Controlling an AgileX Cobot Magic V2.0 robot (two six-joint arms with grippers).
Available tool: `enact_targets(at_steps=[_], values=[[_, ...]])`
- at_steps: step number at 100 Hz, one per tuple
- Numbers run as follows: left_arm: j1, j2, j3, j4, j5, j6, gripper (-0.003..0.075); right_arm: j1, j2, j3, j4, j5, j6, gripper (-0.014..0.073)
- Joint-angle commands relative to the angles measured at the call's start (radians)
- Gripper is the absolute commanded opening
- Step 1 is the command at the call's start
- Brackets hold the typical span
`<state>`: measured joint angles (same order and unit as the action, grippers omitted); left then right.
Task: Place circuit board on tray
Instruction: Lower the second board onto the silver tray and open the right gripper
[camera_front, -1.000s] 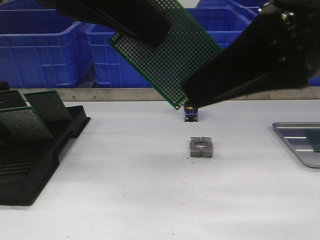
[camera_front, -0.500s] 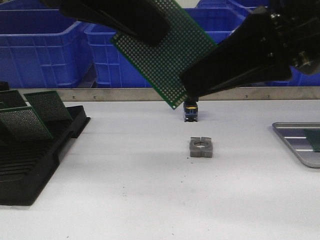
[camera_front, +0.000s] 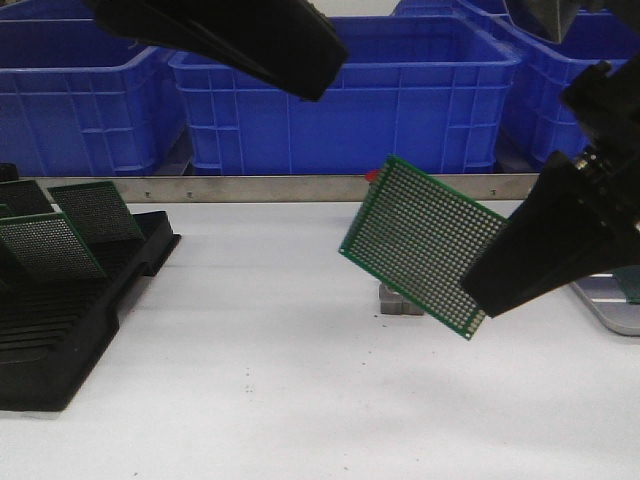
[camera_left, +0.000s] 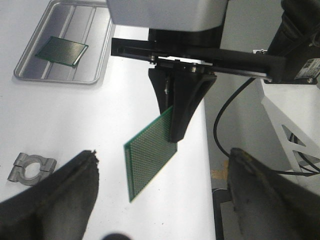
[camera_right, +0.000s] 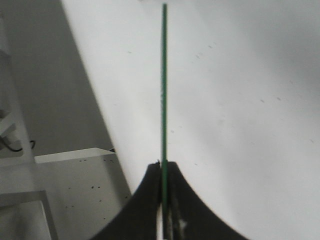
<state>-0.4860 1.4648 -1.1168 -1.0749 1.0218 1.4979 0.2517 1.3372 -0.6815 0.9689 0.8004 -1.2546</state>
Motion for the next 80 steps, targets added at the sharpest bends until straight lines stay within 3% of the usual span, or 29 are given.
enact_targets(at_steps=[1, 17, 33, 59, 80], values=[[-0.010, -0.030, -0.029, -0.070, -0.006, -0.006, 0.0503, -0.003, -0.031, -0.026, -0.019, -0.101, 0.126, -0.0067], [-0.010, -0.030, -0.029, -0.070, -0.006, -0.006, 0.0503, -0.052, -0.029, -0.005, -0.023, -0.298, 0.297, -0.0067], [-0.010, -0.030, -0.029, -0.070, -0.006, -0.006, 0.0503, -0.168, 0.003, 0.007, -0.022, -0.367, 0.416, -0.0067], [-0.010, -0.030, -0.029, -0.070, -0.008, -0.006, 0.0494, -0.362, 0.110, 0.003, -0.013, -0.380, 0.439, -0.0067], [-0.010, -0.030, -0.029, -0.070, -0.008, -0.006, 0.0494, -0.434, 0.190, -0.005, 0.080, -0.405, 0.439, -0.0062]])
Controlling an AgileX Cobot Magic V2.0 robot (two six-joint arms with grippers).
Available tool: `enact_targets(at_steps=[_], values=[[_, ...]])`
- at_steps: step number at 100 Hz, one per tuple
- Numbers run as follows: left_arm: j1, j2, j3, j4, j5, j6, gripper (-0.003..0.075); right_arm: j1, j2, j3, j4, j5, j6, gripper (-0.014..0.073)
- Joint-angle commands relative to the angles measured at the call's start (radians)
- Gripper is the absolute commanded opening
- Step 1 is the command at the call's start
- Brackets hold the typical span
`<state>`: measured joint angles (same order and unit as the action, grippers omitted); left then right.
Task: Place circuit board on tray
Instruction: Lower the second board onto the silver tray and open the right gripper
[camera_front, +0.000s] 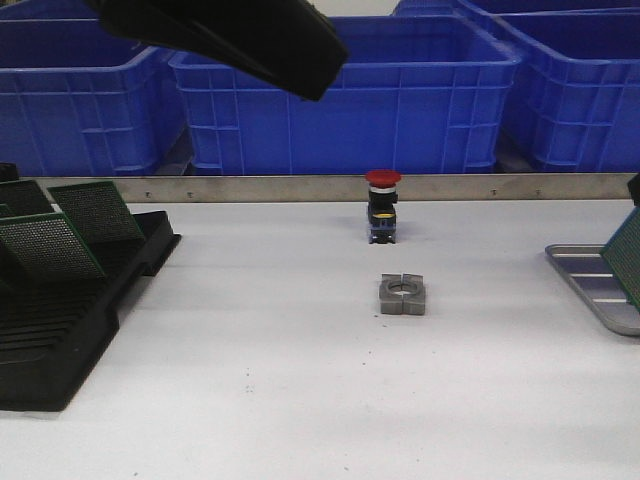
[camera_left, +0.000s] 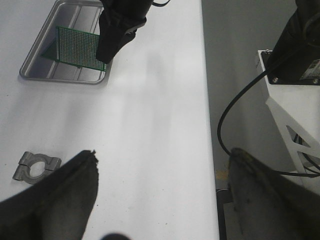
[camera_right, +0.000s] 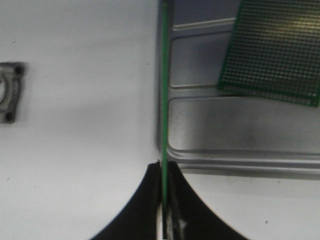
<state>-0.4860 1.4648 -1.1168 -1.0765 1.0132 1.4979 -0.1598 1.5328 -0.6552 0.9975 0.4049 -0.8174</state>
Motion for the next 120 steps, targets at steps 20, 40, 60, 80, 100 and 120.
enact_targets(at_steps=[20, 40, 60, 80, 100, 120], values=[[-0.010, -0.030, -0.029, -0.069, 0.001, -0.006, 0.0494, -0.027, 0.009, -0.077, 0.052, 0.002, -0.001, 0.0217], [-0.010, -0.030, -0.029, -0.066, 0.001, -0.006, 0.0494, -0.027, 0.006, -0.117, 0.019, 0.066, -0.001, 0.0502], [-0.006, -0.030, -0.029, -0.066, 0.001, -0.006, 0.0316, -0.027, -0.011, -0.129, -0.073, 0.112, -0.001, 0.0440], [-0.006, -0.033, -0.029, -0.066, 0.000, -0.006, -0.0018, -0.034, -0.057, -0.129, -0.216, 0.063, -0.001, 0.0290], [-0.006, -0.036, -0.029, -0.065, 0.000, -0.006, -0.0017, -0.038, -0.124, -0.129, -0.229, 0.052, -0.001, 0.0207], [-0.006, -0.080, -0.029, -0.049, -0.047, -0.064, -0.0017, -0.038, -0.220, -0.124, -0.257, 0.059, -0.006, -0.0076]])
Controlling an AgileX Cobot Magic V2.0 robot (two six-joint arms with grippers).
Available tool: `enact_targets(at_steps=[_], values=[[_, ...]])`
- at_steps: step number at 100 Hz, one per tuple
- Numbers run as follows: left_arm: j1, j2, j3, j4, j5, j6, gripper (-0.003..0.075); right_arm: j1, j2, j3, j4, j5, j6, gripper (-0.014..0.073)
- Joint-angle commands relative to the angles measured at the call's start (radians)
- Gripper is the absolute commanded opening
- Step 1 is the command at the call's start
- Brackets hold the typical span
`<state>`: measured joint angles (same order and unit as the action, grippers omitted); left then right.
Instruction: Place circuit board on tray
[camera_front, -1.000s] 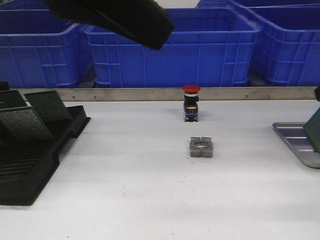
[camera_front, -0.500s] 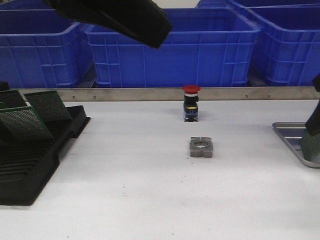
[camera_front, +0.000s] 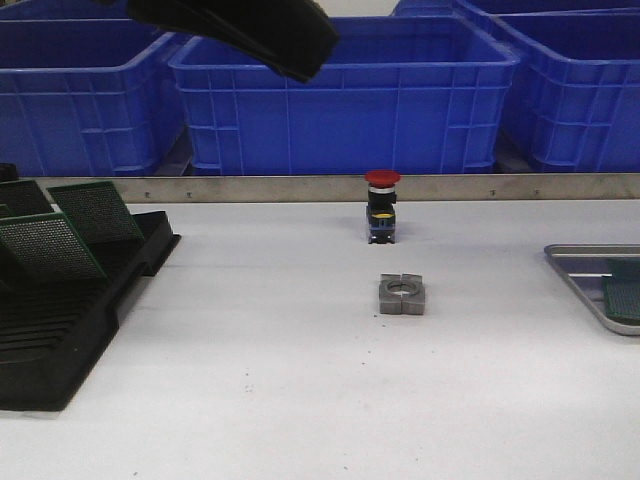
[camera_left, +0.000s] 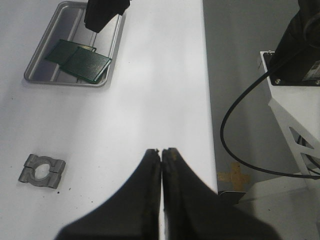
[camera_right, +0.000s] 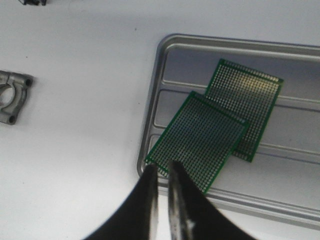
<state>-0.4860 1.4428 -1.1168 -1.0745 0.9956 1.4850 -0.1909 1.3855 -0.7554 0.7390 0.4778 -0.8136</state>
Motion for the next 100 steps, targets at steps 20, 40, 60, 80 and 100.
enact_targets(at_steps=[20, 40, 60, 80, 100], values=[[-0.006, -0.125, -0.025, 0.112, -0.183, -0.246, -0.0018, -0.005, -0.191, 0.018, 0.001, -0.049, -0.033, -0.0060], [-0.006, -0.220, 0.055, 0.132, -0.385, -0.312, -0.0018, 0.015, -0.343, 0.109, 0.008, -0.187, -0.048, -0.0060], [-0.006, -0.365, 0.230, 0.132, -0.696, -0.374, -0.0018, 0.100, -0.496, 0.159, 0.008, -0.262, -0.066, -0.0060], [-0.006, -0.560, 0.423, 0.128, -0.996, -0.398, -0.0017, 0.202, -0.618, 0.213, 0.012, -0.325, -0.066, -0.0060], [0.014, -0.747, 0.576, 0.101, -1.080, -0.398, -0.0017, 0.256, -0.730, 0.271, 0.012, -0.329, -0.066, -0.0060]])
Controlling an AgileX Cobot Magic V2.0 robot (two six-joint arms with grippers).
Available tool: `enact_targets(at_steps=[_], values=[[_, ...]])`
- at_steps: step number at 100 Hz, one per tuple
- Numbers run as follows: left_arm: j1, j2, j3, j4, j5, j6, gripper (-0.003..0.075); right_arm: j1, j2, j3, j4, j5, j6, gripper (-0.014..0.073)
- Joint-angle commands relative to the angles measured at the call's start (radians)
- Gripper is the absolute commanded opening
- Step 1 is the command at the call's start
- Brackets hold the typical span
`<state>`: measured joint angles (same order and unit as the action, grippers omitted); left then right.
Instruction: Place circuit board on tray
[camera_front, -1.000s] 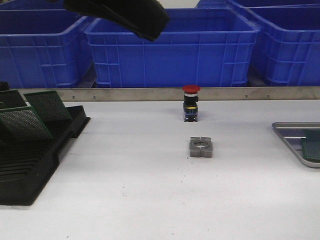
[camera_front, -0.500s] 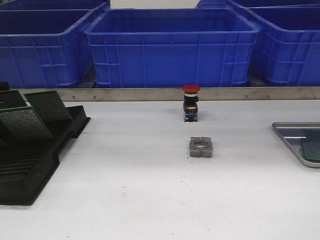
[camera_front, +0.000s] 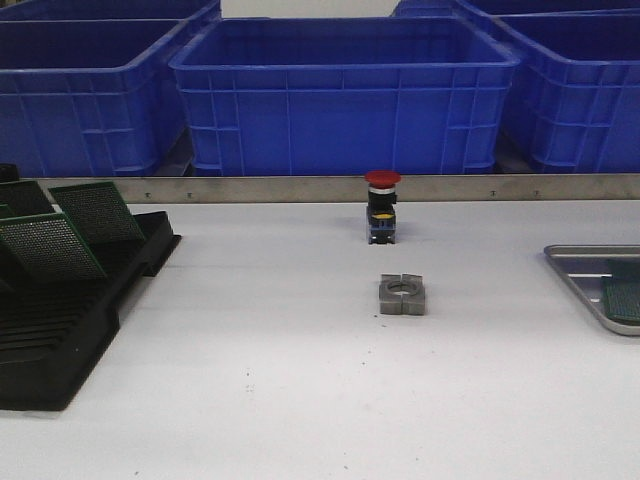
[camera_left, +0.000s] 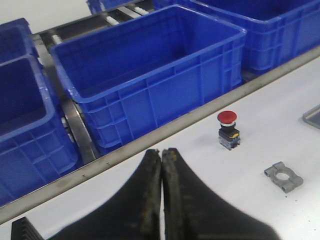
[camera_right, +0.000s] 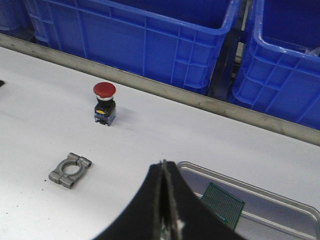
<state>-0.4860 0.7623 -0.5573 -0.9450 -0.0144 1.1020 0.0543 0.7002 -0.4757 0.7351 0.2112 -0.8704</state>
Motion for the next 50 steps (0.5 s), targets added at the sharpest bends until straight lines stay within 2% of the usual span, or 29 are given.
enact_targets(at_steps=[1, 20, 39, 50], values=[[0.017, -0.077, 0.024, -0.032, -0.067, -0.015, -0.0017, 0.012, -0.048, -0.007, 0.016, -0.061, -0.009, -0.0060], [0.159, -0.160, 0.100, -0.070, -0.019, -0.015, -0.0017, 0.012, -0.114, 0.010, 0.016, -0.023, -0.009, -0.0060], [0.402, -0.163, 0.103, -0.058, 0.146, -0.015, -0.0017, 0.012, -0.124, 0.011, 0.016, 0.050, -0.022, -0.0060], [0.528, -0.175, 0.103, -0.058, 0.233, -0.015, -0.0017, 0.012, -0.160, 0.033, 0.016, -0.001, -0.032, -0.0060]])
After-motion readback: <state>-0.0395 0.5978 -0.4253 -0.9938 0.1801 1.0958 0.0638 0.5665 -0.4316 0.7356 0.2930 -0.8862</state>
